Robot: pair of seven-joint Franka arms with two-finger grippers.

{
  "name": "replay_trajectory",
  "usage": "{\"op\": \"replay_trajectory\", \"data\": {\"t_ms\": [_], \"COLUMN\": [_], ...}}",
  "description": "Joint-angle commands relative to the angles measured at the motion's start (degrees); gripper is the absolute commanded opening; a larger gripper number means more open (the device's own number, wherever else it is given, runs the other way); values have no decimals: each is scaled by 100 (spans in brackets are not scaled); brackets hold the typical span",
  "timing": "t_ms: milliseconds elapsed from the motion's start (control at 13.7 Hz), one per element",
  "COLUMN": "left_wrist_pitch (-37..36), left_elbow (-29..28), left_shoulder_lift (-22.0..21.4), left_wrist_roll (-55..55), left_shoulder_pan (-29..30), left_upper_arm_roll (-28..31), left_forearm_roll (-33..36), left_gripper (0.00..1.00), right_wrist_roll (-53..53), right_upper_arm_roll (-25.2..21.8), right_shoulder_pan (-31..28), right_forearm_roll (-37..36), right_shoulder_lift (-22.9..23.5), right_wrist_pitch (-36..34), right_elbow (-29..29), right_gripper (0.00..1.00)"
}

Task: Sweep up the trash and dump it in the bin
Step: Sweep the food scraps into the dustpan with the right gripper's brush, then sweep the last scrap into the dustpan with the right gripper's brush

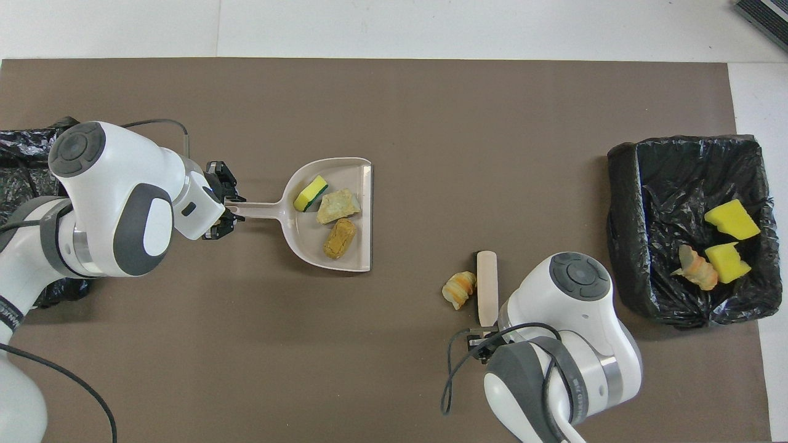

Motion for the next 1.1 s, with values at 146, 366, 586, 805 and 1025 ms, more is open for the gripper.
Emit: {"op": "replay_trajectory", "data": {"t_ms": [146,366,586,805,1025], "left_wrist_pitch": [-135,-29,-2,68,287], "left_elbow": [-387,-677,-950,-1091,-1231], "left_shoulder_lift": [-459,-661,-776,-812,-794], "left_wrist_roll": [-1382,-1709,-1920,-2552,-2861], "left_shoulder_pan": [-759,-1068,-1235,-1621,-1807], "left_upper_arm_roll": [2,2,-16,-25,-33], "left_forearm_roll": [1214,1717,1823,1823,1823], "left_gripper": [0,0,0,0,0], "right_wrist_roll": [-213,-222,-230,-213,-99], "right_upper_arm_roll": [35,43,43,43,43], "right_shoulder_pan": [341,561,938,1062,1071], "right_forearm_roll": [1140,1501,2353,3284,3683], "right_shoulder_lift": [33,296,436,542,612], "right_wrist_pitch": [507,858,1280,1264,1212], "right_elbow": [-31,-22,-13,302,759], "right_gripper": [0,0,0,0,0]}}
